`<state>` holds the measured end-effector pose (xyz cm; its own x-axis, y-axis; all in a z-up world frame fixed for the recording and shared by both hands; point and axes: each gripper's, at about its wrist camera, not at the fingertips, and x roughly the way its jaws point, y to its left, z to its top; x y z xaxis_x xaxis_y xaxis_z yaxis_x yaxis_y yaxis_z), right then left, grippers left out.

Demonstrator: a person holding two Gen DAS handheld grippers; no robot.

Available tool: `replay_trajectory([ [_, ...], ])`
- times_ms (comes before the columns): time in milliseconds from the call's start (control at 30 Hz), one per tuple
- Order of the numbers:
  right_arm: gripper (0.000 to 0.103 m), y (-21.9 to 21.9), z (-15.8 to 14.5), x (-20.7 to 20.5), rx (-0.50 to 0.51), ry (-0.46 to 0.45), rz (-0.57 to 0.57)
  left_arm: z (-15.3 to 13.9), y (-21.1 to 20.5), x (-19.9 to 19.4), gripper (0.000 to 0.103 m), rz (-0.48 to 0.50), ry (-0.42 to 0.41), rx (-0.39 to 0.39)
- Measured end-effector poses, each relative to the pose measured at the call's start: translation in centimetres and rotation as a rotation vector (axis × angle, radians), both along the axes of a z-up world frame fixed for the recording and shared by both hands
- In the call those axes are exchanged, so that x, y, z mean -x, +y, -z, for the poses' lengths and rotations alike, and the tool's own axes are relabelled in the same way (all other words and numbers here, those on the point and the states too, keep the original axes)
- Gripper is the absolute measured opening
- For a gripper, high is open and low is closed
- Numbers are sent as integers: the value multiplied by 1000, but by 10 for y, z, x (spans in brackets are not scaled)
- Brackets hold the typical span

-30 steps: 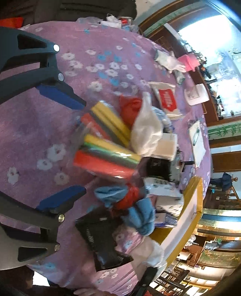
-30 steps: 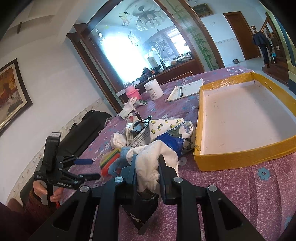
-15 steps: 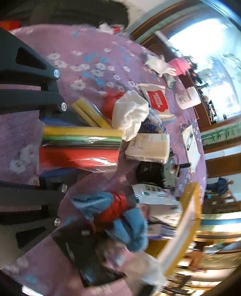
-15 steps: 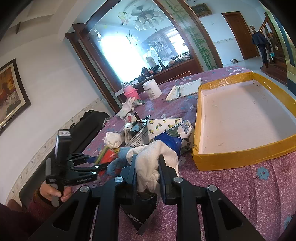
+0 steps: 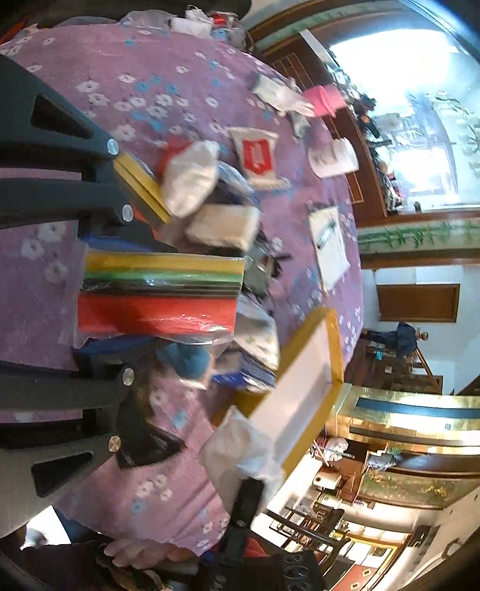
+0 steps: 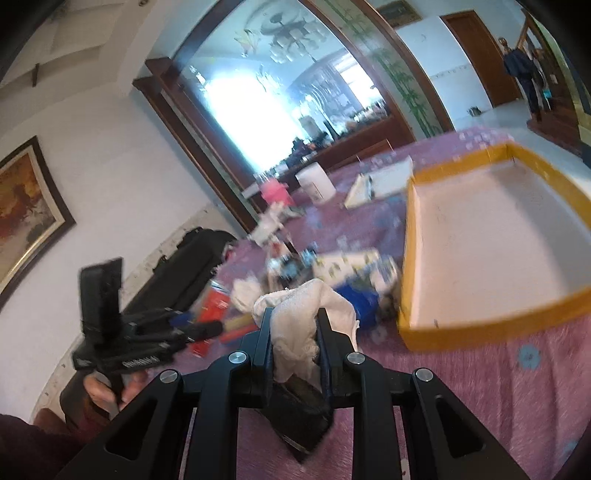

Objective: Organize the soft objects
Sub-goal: 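Carry the cloth and sponge bag over the yellow tray with both tools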

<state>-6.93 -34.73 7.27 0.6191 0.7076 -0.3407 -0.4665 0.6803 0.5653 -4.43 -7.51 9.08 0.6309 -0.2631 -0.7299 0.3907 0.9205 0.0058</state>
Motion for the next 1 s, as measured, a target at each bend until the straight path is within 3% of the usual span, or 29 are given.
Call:
replay_trajectory([
  [233, 22, -16, -64, -17, -8, -120, 63, -26, -39, -19, 36, 37, -17, 10],
  [467, 22, -44, -87, -110, -99, -37, 205, -61, -89, -80, 36, 39, 33, 93],
  [533, 22, -55, -83, -136, -114, -2, 244, -64, -106, -104, 36, 45, 69, 136],
  [667, 21, -82, -55, -187, -95, 83, 348, -57, -147, -148, 36, 43, 99, 148],
  [767, 21, -103, -29, -210, -81, 157, 405, -36, -180, -186, 36, 37, 120, 122],
  [1000, 21, -142, 24, -232, -164, 320, 454, 23, -223, -264, 36, -41, 225, 39],
])
